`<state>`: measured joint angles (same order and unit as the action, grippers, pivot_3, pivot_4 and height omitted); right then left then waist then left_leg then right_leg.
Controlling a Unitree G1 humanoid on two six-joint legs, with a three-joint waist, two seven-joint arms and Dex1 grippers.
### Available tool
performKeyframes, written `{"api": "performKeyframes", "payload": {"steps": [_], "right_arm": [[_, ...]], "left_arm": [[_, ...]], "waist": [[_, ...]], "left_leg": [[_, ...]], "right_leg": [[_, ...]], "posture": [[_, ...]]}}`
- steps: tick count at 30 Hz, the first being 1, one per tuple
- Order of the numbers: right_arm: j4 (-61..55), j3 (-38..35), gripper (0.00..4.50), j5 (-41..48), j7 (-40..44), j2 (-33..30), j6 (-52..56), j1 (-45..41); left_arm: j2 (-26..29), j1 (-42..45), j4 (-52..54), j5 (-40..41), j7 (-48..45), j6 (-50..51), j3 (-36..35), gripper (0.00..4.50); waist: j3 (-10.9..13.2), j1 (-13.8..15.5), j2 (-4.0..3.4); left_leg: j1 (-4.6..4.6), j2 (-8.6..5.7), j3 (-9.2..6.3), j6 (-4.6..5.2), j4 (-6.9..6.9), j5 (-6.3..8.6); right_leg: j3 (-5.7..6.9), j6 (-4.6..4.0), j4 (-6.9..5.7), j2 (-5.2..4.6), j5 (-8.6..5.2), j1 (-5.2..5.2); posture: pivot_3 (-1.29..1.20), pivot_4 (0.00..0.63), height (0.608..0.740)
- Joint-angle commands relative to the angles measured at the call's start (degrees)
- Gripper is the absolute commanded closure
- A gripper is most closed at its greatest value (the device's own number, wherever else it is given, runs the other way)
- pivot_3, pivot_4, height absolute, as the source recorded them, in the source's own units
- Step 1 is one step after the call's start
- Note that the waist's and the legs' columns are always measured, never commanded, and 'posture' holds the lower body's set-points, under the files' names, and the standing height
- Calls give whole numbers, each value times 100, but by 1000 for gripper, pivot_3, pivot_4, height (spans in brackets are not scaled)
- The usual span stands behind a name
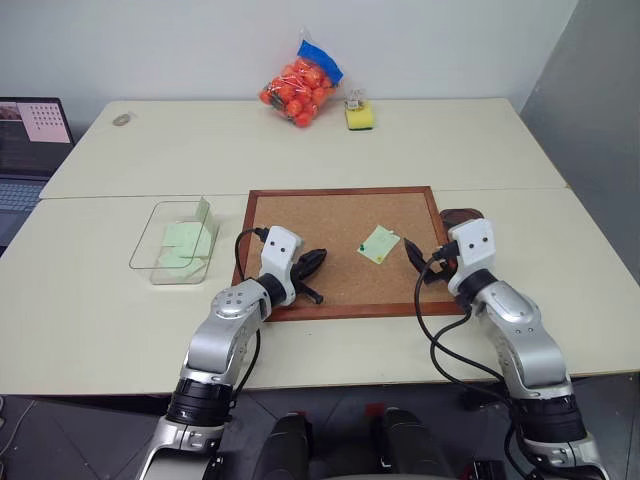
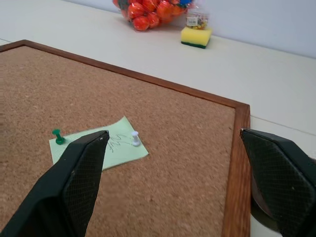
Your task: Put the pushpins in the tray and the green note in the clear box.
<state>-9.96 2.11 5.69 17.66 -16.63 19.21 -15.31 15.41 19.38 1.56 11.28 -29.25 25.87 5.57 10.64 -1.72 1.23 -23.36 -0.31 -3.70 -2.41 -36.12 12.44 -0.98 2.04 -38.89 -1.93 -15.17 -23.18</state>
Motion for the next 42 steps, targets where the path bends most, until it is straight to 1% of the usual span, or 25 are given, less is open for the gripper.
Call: {"api": "performKeyframes", "payload": {"steps": [1, 8, 10, 12, 18, 20, 21, 22, 23, 24, 26, 28, 37, 38, 40, 41, 42], "right_arm": [[390, 209, 0, -144, 76, 62, -68, -378], [1363, 395, 0, -156, 280, 222, 6, -1021], [1660, 368, 0, -126, 294, 293, -57, -1177], [1938, 342, 0, -95, 305, 365, -67, -1318], [2427, 114, 0, 65, 225, 572, -2, -1571], [2524, 72, 350, 96, 216, 609, -36, -1636], [2570, 69, 420, 86, 216, 621, -58, -1665], [2616, 65, 588, 74, 216, 631, -75, -1690], [2656, 59, 942, 62, 215, 640, -91, -1709], [2679, 52, 1065, 54, 214, 650, -100, -1719], [2704, 36, 1454, 48, 213, 662, -112, -1733], [2715, 23, 1956, 48, 207, 667, -118, -1745], [2786, -38, 3579, 37, 138, 689, -183, -1819], [2789, -40, 3869, 35, 132, 688, -190, -1824], [2797, -46, 4295, 34, 120, 682, -207, -1829], [2803, -52, 4429, 35, 115, 678, -217, -1830], [2811, -55, 4429, 33, 109, 679, -223, -1835]], "left_arm": [[-49, 84, -254, -179, -35, 139, 320, 4491], [-58, 69, -597, -308, -88, 61, 443, 4491], [-66, 87, -610, -307, -88, 45, 417, 4491], [-78, 73, -599, -331, -64, 3, 414, 4491], [-98, -6, -468, -299, -3, 13, 361, 4491], [-102, -16, -424, -289, 14, 35, 351, 4500], [-101, -20, -403, -288, 17, 45, 349, 4500], [-102, -19, -391, -289, 20, 53, 348, 4500], [-103, -14, -384, -291, 22, 59, 346, 4500], [-101, -10, -376, -291, 23, 66, 342, 4500], [-103, 16, -372, -290, 28, 84, 328, 4500], [-98, 30, -363, -288, 29, 98, 316, 4500], [-105, 94, -384, -297, 33, 108, 310, 4500], [-105, 95, -385, -297, 32, 108, 310, 4500], [-106, 98, -386, -300, 33, 105, 311, 4500], [-107, 100, -388, -302, 35, 104, 312, 4500], [-103, 103, -390, -302, 33, 104, 308, 4500]], "waist": [[0, 0, 0], [-3, 10, -4], [-3, 9, -4], [-3, 6, -4], [-3, 2, -4], [-3, 3, -5], [-3, 2, -5], [-3, 2, -5], [-3, 1, -5], [-3, 1, -5], [-3, -1, -5], [-3, -3, -5], [-3, -4, -5], [-3, -5, -5], [-3, -4, -5], [-3, -4, -5], [-3, -4, -5]], "left_leg": [[0, 1, -1, 0, 0, 0], [15, -2, 0, 0, 0, 0], [43, -2, 0, 0, 2, 0], [63, -1, -4, 0, 5, 1], [70, 0, -9, 0, 5, 1], [70, 0, -9, 0, 5, 1], [70, 0, -10, 0, 5, 1], [70, -1, -9, 0, 5, 1], [70, -1, -9, 0, 5, 1], [69, -1, -9, 0, 5, 1], [70, 0, -9, 0, 6, 1], [69, 0, -10, 0, 6, 1], [69, 0, -10, 0, 6, 1], [69, 0, -10, 0, 6, 1], [69, 0, -10, 0, 6, 1], [68, 0, -11, 0, 6, 1], [68, 0, -11, 0, 6, 1]], "right_leg": [[0, -4, -1, 0, 2, 0], [0, -15, -2, -4, 9, 15], [2, -12, 4, -4, 7, 50], [6, 9, 16, -3, -6, 75], [8, 6, 19, -3, -4, 86], [8, 5, 19, -3, -4, 86], [9, 5, 19, -3, -3, 86], [8, 5, 19, -3, -3, 86], [8, 5, 19, -3, -3, 86], [8, 5, 19, -3, -4, 86], [8, 5, 19, -3, -4, 86], [8, 5, 19, -3, -4, 85], [8, 6, 19, -3, -4, 85], [8, 6, 19, -3, -4, 85], [9, 7, 20, -3, -5, 85], [9, 6, 20, -3, -4, 85], [9, 7, 20, -3, -5, 85]], "posture": [[0, 150, 740], [0, 150, 740], [0, 150, 740], [0, 150, 740], [0, 150, 740], [0, 150, 740], [0, 150, 740], [0, 150, 740], [0, 150, 740], [0, 150, 740], [0, 150, 740], [0, 150, 740], [0, 150, 740], [0, 150, 740], [0, 150, 740], [0, 150, 740], [0, 150, 740]]}}
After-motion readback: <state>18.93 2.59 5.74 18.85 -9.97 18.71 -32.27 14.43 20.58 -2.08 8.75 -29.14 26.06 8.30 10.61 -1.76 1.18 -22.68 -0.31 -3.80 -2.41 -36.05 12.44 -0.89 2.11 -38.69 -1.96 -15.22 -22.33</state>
